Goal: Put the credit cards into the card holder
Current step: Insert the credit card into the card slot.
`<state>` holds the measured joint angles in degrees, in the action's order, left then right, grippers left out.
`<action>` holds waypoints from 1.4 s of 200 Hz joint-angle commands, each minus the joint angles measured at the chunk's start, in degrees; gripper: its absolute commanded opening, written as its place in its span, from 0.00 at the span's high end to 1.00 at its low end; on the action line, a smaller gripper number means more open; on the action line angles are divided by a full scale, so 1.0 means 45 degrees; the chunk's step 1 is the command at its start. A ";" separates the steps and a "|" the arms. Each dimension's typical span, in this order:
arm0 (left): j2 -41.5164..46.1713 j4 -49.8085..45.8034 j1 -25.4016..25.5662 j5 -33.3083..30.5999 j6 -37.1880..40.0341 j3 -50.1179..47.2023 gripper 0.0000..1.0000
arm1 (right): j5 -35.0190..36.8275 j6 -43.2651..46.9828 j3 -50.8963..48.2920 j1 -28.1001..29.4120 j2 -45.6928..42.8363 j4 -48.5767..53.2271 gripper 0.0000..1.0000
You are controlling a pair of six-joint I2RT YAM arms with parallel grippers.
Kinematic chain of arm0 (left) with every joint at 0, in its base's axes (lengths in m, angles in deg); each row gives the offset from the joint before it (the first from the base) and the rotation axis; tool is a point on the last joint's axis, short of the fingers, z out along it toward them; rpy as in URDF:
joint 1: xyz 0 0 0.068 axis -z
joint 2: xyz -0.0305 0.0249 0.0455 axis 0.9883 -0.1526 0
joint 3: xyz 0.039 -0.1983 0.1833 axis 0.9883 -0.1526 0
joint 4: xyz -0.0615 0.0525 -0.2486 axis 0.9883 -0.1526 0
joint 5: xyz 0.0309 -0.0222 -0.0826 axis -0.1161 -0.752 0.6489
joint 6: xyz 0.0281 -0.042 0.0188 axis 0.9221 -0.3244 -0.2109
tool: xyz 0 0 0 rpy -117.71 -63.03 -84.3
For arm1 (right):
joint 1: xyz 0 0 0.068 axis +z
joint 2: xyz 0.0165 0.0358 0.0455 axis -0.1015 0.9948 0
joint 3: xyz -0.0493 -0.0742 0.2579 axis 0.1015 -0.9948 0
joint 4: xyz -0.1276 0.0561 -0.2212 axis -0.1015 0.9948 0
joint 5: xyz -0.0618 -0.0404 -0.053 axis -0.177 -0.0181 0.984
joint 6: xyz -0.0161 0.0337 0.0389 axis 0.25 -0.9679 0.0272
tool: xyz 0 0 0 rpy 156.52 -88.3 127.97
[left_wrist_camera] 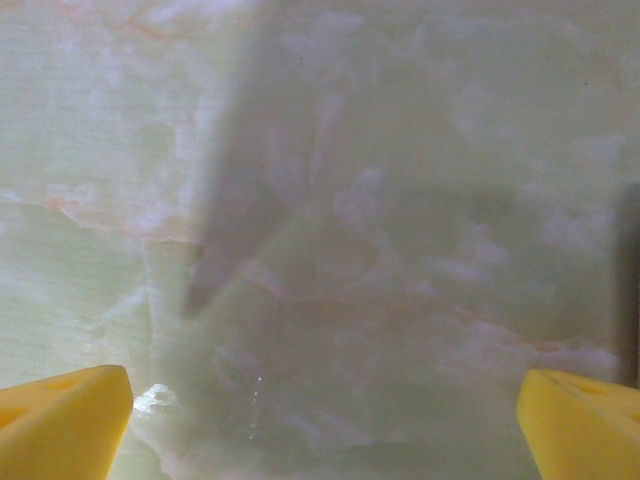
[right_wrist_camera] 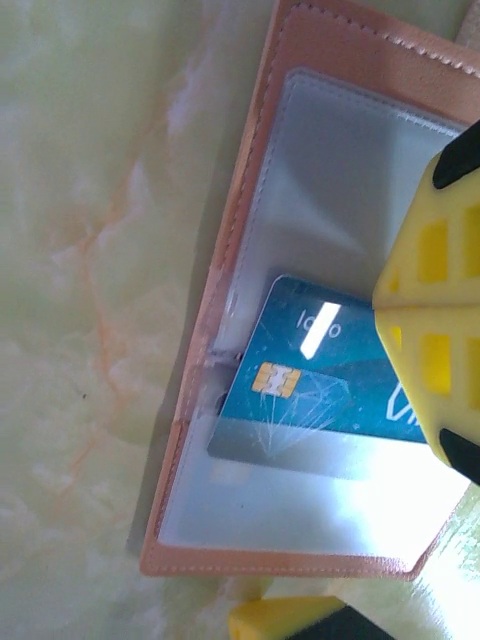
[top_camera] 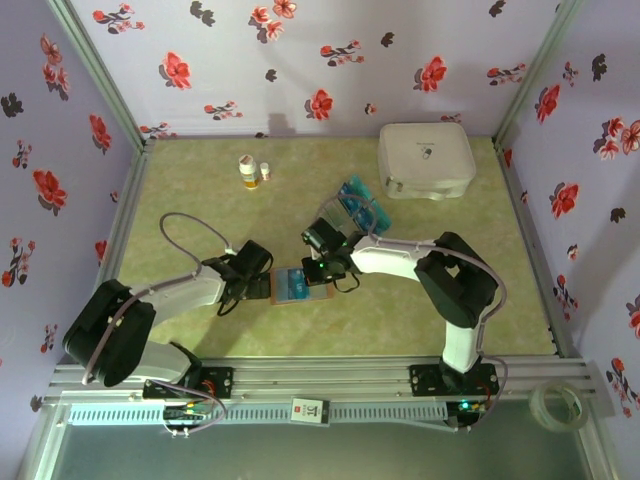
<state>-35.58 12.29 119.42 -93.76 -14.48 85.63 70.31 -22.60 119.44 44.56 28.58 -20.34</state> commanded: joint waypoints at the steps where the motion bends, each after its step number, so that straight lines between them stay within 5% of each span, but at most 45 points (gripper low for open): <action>1: -0.0233 0.0091 -0.0070 0.0030 0.0020 0.0146 0.00 | 0.0025 0.0059 0.0435 0.0150 0.0359 0.0242 1.00; 147: -0.0584 0.0482 0.0144 0.0191 -0.0080 0.0122 0.00 | -0.0530 -0.0028 0.1962 0.0795 0.1449 0.0457 1.00; 218: 0.0190 0.0111 0.0161 0.0108 -0.0340 0.0110 0.00 | 0.0408 -0.0029 0.0679 0.0557 -0.0381 0.0418 1.00; 280: 0.0141 0.0207 0.0149 -0.0003 -0.0629 -0.0256 0.00 | 0.0107 -0.0087 0.0354 0.0469 0.0039 0.0156 1.00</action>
<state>-34.92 13.04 119.85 -93.35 -15.61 85.58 70.73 -22.62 122.02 46.95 27.75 -19.27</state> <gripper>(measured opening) 0.996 0.054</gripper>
